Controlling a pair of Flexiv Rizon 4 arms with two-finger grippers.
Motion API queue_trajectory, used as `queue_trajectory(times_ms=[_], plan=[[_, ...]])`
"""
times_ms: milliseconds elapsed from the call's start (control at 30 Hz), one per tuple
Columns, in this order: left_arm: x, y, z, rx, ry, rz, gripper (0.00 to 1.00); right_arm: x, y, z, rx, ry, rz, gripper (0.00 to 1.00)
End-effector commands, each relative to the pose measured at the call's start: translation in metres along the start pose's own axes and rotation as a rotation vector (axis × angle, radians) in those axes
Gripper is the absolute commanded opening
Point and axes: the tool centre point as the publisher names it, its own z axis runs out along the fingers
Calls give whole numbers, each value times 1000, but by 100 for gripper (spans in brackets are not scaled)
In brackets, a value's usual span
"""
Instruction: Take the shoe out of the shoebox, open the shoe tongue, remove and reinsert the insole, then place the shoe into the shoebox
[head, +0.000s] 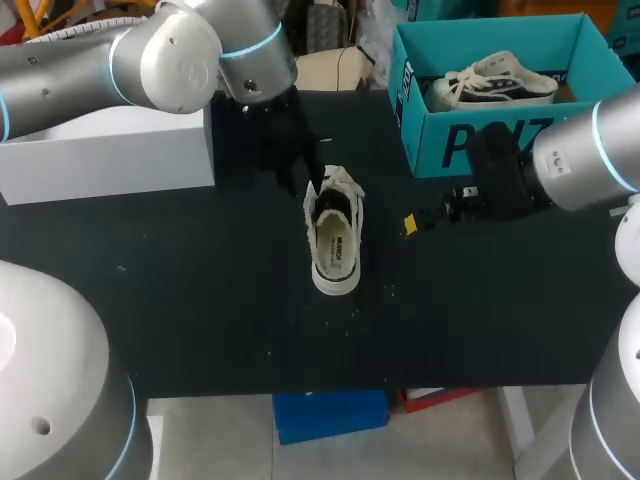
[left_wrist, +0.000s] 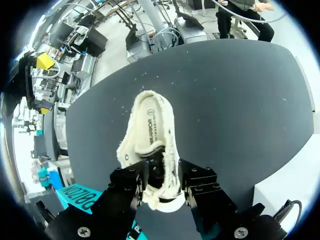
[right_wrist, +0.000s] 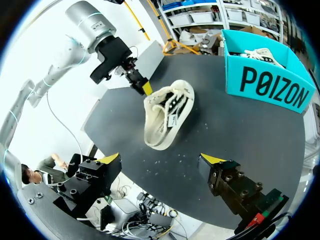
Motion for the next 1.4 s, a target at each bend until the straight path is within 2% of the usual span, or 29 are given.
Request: queue_trajectory(times_ms=[33, 367, 567, 1167, 1333, 1400], plan=[[6, -11, 2, -28, 44, -16, 44, 1, 1, 1, 2, -2, 0, 100], [15, -10, 31, -86, 129, -71, 45, 1, 1, 1, 2, -2, 0, 100], [19, -6, 50, -108, 129, -107, 46, 1, 1, 1, 2, -2, 0, 100], [25, 4, 86, -186, 153, -170, 47, 1, 1, 1, 2, -2, 0, 100], [26, 8, 90, -203, 157, -179, 38, 1, 1, 1, 2, -2, 0, 100], [26, 9, 91, -207, 158, -182, 22, 1, 1, 1, 2, -2, 0, 100]])
